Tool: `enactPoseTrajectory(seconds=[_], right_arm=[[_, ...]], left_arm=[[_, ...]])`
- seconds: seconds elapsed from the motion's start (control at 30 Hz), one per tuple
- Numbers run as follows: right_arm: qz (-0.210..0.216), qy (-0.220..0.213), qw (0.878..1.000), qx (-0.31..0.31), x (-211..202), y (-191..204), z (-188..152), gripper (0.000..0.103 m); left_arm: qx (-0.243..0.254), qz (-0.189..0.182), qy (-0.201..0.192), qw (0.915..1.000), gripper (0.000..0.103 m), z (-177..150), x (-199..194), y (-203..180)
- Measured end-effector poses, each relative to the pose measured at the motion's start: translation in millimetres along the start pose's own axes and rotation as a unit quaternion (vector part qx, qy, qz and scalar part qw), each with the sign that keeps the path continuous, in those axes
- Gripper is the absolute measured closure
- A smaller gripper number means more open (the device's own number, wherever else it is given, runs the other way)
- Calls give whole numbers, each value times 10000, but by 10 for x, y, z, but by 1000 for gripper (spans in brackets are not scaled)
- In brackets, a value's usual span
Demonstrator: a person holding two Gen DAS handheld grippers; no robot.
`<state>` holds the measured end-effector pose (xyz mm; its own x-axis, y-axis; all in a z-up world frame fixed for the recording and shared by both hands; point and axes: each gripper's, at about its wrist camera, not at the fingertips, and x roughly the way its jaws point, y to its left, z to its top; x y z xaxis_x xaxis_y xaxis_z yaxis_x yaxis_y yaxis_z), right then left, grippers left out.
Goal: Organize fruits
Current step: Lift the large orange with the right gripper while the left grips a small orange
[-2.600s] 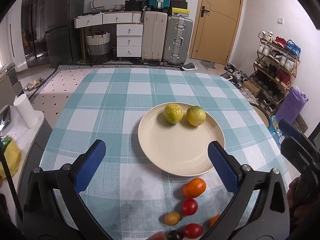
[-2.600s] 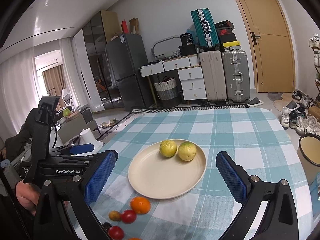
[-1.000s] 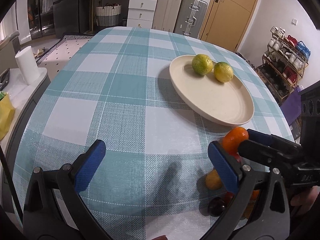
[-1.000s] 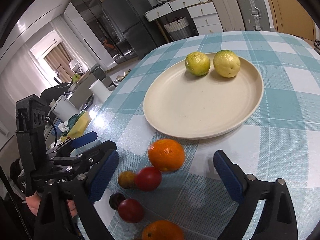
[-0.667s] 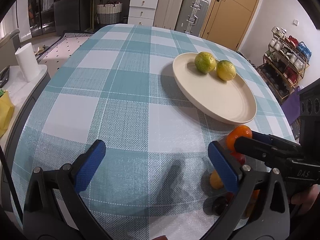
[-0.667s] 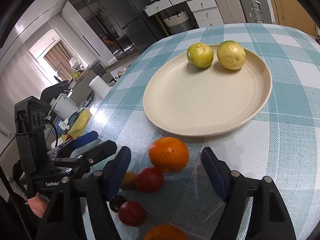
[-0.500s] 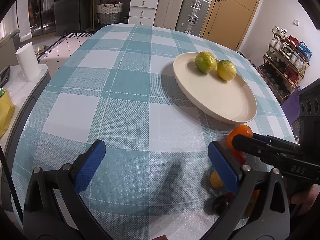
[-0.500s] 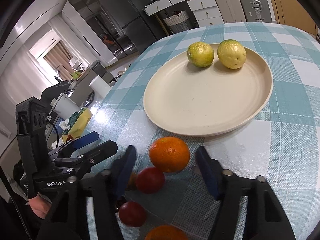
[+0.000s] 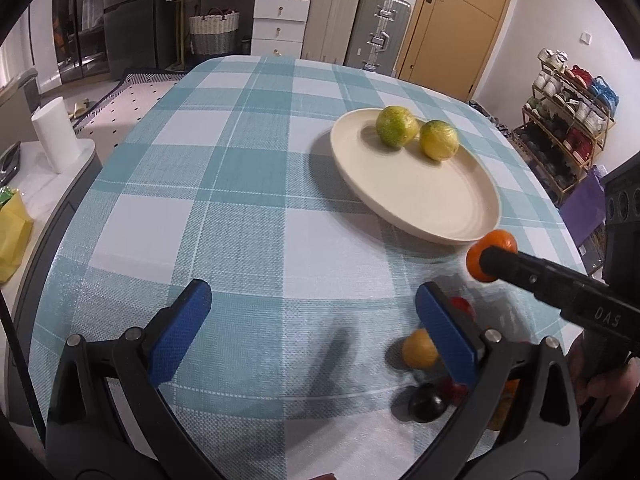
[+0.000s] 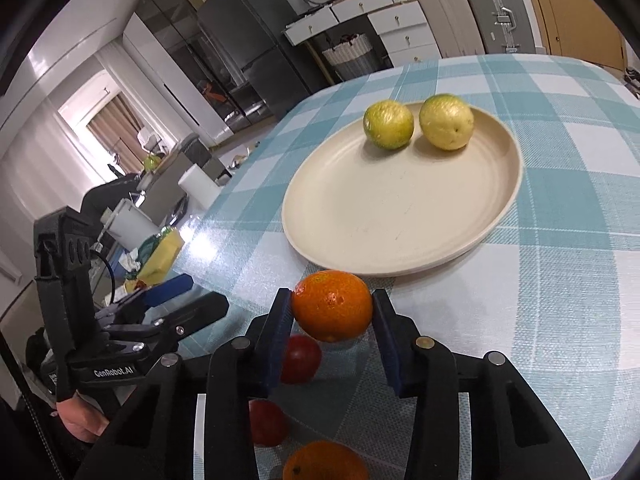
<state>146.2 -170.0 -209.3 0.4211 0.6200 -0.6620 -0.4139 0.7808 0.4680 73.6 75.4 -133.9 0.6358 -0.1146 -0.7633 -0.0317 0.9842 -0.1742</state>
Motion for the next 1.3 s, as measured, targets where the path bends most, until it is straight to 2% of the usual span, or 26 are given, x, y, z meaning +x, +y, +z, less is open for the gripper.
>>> enactPoseTrajectory(seconds=[0.4,0.63,0.8,0.97,1.03,1.17,1.3], right_arm=[[-56,-603,9981,134,-474,-153,35,62],[-140,-824,9961,295,-700,-318,12,62],[-160,-882,9949,453,-791,-436,-41,62],[-144,-948,9942,495,-850,-475,-90,62],[-138,-972,9938,515,-875,-495,-113,62],[-116,-1009,9932,565,-912,-539,-141,62],[-93,-1040,9927,596,-947,-578,-172,62]], left_arm=[[547,-685,-12,9961,1,-18,-235,-509],[1133,-1106,240,9871,1,-145,-300,-940],[1419,-1229,433,9813,2,-241,-274,-1130],[1652,-1543,705,9716,8,-322,-220,-1288],[1715,-1601,752,9692,16,-341,-203,-1331],[1739,-1757,904,9647,22,-364,-150,-1386],[1691,-1908,1062,9611,34,-369,-94,-1401]])
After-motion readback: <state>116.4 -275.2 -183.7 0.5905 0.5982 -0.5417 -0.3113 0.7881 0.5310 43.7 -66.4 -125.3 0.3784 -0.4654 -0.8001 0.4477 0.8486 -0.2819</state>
